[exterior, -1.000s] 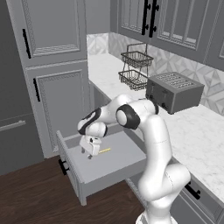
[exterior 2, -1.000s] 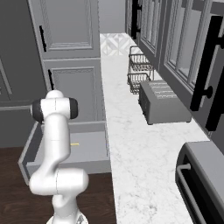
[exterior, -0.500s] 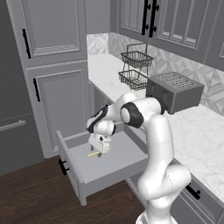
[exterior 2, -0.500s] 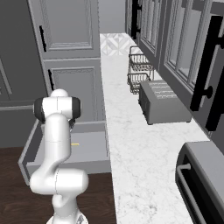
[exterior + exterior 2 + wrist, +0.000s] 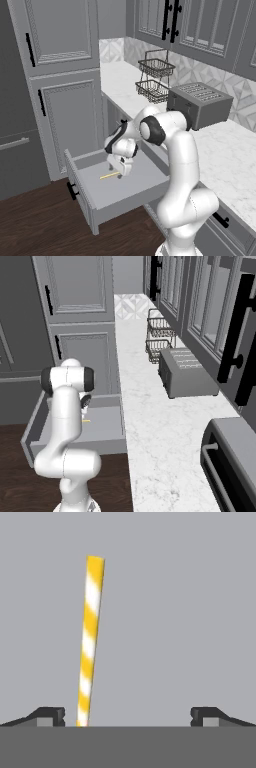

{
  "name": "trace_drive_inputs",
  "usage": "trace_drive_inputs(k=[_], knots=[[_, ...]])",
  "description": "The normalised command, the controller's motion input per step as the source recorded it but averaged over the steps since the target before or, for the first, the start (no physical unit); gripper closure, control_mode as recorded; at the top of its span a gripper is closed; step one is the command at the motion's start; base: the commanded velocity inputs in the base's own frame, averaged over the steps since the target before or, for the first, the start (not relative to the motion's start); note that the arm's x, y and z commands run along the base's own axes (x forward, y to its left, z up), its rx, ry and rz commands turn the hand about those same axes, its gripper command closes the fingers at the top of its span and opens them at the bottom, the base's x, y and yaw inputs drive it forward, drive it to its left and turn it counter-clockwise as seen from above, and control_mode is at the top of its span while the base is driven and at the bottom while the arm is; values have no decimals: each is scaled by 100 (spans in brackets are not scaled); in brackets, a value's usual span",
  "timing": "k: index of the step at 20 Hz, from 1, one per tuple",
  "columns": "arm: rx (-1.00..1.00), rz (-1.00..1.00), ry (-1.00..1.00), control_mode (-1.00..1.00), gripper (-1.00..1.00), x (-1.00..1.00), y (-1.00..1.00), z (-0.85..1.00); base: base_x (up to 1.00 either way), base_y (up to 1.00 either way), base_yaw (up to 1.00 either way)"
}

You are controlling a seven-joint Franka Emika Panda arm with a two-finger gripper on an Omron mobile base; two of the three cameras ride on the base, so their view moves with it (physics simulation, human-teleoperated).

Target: Take a straw from the drawer in front and place it inside the glass cup on the dining counter.

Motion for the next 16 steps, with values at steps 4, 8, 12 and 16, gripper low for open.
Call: trace_drive_inputs(k=[4, 8, 12, 16], knots=[[0, 0, -2, -100, -100, 27, -15, -12, 0, 0, 0], [0, 0, 0, -100, -100, 25, -4, -7, 0, 0, 0], [0, 0, 0, -100, -100, 20, 0, -16, 0, 0, 0], [0, 0, 0, -100, -100, 8, 0, -29, 0, 0, 0]])
